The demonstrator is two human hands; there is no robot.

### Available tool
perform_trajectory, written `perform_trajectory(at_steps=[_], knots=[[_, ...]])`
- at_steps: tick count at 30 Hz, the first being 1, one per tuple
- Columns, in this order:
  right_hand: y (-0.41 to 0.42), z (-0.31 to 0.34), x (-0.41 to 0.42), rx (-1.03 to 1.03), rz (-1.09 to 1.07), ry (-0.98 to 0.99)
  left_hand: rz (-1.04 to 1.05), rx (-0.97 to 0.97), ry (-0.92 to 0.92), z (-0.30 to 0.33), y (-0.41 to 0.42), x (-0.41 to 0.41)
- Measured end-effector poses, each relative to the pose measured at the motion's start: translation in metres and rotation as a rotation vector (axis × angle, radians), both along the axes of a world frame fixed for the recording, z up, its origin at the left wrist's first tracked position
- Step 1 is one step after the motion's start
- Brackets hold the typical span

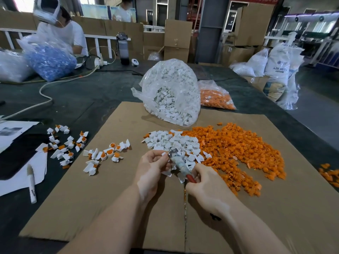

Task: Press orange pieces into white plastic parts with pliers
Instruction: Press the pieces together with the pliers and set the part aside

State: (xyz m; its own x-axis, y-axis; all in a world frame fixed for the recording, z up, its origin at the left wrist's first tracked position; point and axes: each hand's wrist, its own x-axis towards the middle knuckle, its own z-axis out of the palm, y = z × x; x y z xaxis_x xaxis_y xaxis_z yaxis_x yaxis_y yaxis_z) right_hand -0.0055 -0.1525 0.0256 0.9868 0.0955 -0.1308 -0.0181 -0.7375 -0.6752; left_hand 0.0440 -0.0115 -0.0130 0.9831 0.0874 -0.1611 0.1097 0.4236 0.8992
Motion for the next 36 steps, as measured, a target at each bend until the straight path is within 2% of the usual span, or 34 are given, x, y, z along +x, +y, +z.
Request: perform_trajectory(at_steps=[3, 6, 9, 11, 13, 17, 19, 21, 23, 25, 27, 31, 36], knots=[[-0.009, -0.005, -0.001, 0.067, -0.090, -0.085, 0.028, 0.029, -0.017, -0.003, -0.001, 0.000], [-0.026, -0.006, 0.008, 0.043, -0.276, -0.200, 0.030, 0.188, -0.068, -0.005, -0.001, -0.002], [-0.046, -0.007, 0.021, -0.188, -0.401, -0.245, 0.002, 0.415, -0.149, -0.006, -0.002, -0.005], [-0.058, -0.011, 0.028, -0.391, -0.411, -0.287, -0.014, 0.517, -0.184, -0.005, -0.003, -0.007], [-0.065, -0.015, 0.032, -0.547, -0.384, -0.310, -0.018, 0.580, -0.190, -0.005, -0.004, -0.008], [-0.069, -0.018, 0.036, -0.686, -0.375, -0.272, -0.047, 0.679, -0.199, -0.007, -0.005, -0.010], [-0.063, -0.017, 0.034, -0.797, -0.361, -0.312, -0.056, 0.706, -0.210, -0.007, -0.005, -0.010], [-0.050, -0.018, 0.032, -0.698, -0.280, -0.484, -0.062, 0.721, -0.214, -0.007, -0.006, -0.010], [-0.031, -0.024, 0.028, -0.432, -0.091, -0.708, -0.065, 0.724, -0.213, -0.006, -0.007, -0.011], [-0.010, -0.031, 0.022, -0.247, 0.061, -0.820, -0.080, 0.718, -0.216, -0.004, -0.008, -0.011], [0.001, -0.038, 0.019, -0.160, 0.122, -0.841, -0.113, 0.710, -0.209, -0.003, -0.006, -0.013], [0.002, -0.044, 0.019, -0.022, 0.044, -0.762, -0.169, 0.725, -0.240, -0.003, -0.003, -0.017], [0.002, -0.044, 0.017, -0.026, 0.030, -0.772, -0.183, 0.790, -0.288, -0.003, -0.008, -0.018]])
